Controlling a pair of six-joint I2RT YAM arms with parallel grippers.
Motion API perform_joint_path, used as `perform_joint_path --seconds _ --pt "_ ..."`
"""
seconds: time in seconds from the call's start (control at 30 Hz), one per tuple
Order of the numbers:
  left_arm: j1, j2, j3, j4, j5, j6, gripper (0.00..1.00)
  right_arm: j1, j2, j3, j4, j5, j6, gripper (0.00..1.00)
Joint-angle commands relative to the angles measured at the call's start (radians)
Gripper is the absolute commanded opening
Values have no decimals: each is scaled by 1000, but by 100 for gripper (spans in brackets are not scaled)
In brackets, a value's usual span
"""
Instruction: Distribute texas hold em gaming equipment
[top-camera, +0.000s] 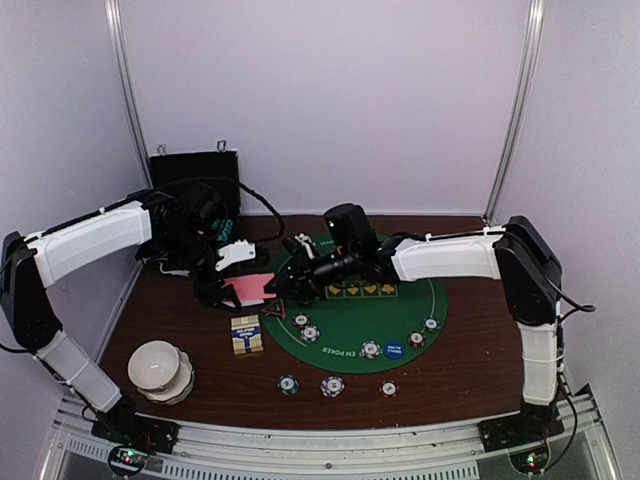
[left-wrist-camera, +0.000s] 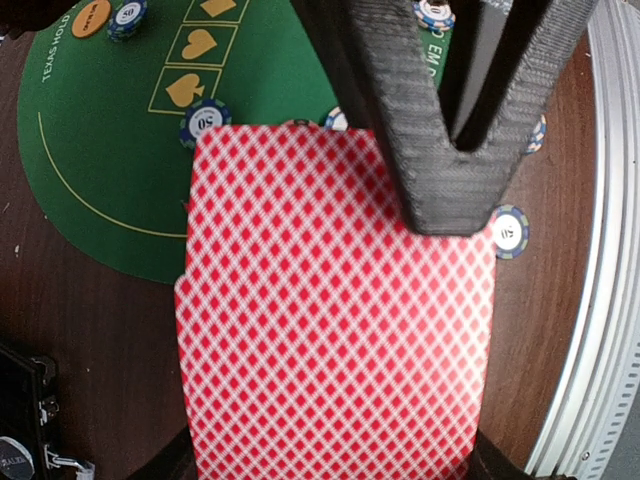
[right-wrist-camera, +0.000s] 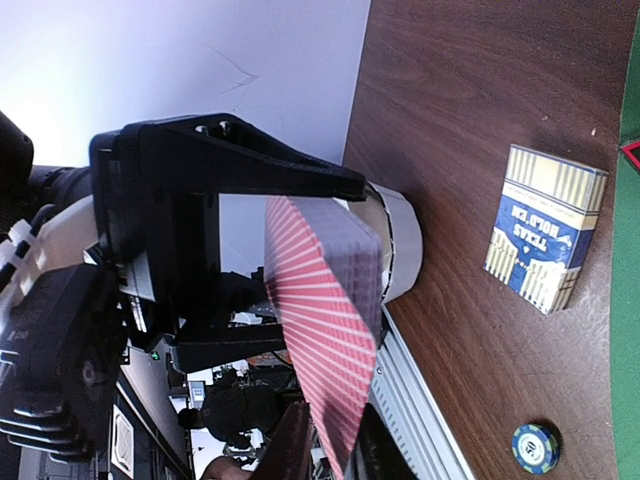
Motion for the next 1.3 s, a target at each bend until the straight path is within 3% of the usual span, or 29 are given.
perform_joint_path --seconds 0.0,0.1,0.6,1.27 --pt "4 -4 22 29 -8 -1 0 -7 -36 -13 74 -26 32 11" --pt "6 -3 17 32 -17 0 0 -15 -41 -18 75 -34 33 0" --pt "47 -31 -5 26 -29 0 0 -148 -49 3 -106 -47 -97 0" --pt "50 -52 -14 10 -8 -5 0 -163 392 523 -473 115 -282 0"
